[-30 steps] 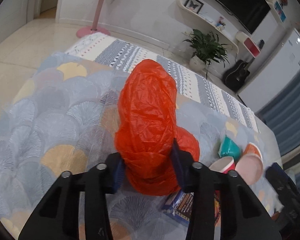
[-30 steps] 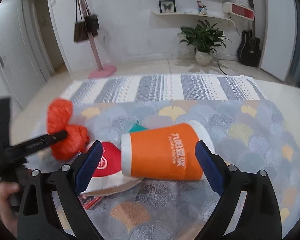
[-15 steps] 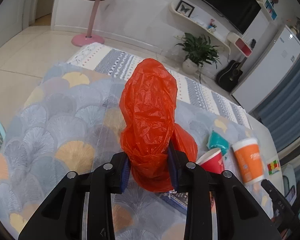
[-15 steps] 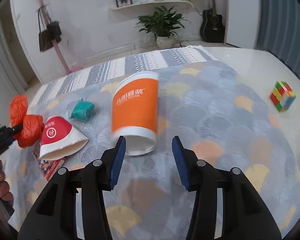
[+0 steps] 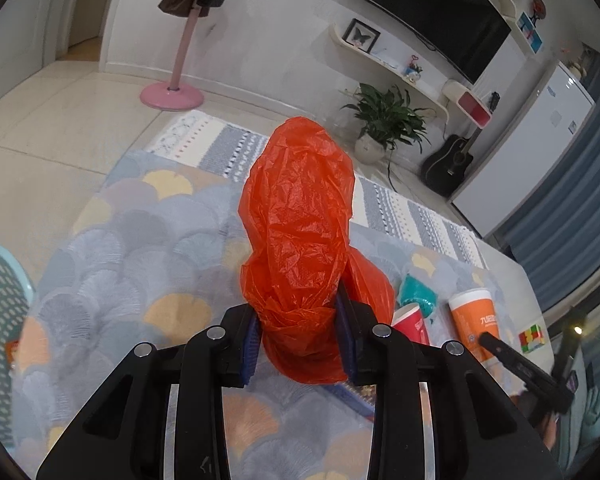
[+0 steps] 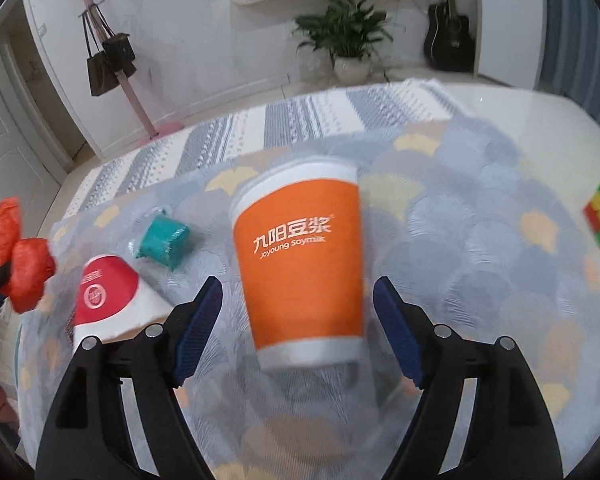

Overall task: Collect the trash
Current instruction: 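Grasp the orange plastic bag with the left gripper while the right gripper grasps the orange cup, then carry the orange bag and orange cup over the wastebasket and open both grippers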

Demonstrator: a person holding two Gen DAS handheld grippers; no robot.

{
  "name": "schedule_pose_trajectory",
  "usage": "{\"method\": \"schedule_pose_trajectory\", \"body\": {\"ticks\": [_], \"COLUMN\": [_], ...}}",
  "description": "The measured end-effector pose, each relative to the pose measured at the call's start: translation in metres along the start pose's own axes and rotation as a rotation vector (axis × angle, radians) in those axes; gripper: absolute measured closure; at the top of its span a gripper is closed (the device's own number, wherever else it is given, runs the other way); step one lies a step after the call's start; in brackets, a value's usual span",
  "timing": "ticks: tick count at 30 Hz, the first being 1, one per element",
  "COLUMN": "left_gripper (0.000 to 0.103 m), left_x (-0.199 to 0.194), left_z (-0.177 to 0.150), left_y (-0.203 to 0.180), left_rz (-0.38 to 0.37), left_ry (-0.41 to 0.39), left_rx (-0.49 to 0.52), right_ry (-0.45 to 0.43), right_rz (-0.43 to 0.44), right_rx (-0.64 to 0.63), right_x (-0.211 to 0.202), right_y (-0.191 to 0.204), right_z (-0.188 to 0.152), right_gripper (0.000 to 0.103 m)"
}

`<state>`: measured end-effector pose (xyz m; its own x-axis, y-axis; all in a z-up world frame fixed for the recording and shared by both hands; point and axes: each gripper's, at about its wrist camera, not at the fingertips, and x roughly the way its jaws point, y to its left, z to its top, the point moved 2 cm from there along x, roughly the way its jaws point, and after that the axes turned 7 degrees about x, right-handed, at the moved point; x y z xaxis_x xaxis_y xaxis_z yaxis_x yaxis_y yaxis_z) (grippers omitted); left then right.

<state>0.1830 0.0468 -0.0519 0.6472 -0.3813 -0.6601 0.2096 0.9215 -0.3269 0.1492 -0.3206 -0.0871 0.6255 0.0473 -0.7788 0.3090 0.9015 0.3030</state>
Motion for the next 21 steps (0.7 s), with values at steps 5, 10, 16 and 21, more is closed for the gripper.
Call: {"method": "schedule_pose_trajectory", "body": {"ticks": [5, 10, 16, 21], "left_gripper": [0.072, 0.072, 0.072, 0.072], "left_x": [-0.023, -0.051, -0.094, -0.139], "left_z": [-0.001, 0.003, 0.011, 0.015], "left_y": [0.015, 0.035, 0.065, 0.099], "left_rz": [0.031, 0.062, 0.089, 0.135], "left_ry": [-0.02, -0.059, -0.139, -0.213], "left_rx": [-0.003, -0.019, -0.079, -0.123], "right_ry": [0.021, -0.025, -0.165, -0.239], "right_rz": [0.008, -0.005, 0.068, 0.195], "right_rx": [0.025, 0.0, -0.116, -0.258], "right_x": [0.012, -0.003, -0.067, -0.114], "right_y": [-0.003, 0.012, 0.08, 0.173], "right_z": [-0.002, -0.004, 0.001, -0.015], "right_gripper": [0.039, 0.041, 0.041, 0.041]}}
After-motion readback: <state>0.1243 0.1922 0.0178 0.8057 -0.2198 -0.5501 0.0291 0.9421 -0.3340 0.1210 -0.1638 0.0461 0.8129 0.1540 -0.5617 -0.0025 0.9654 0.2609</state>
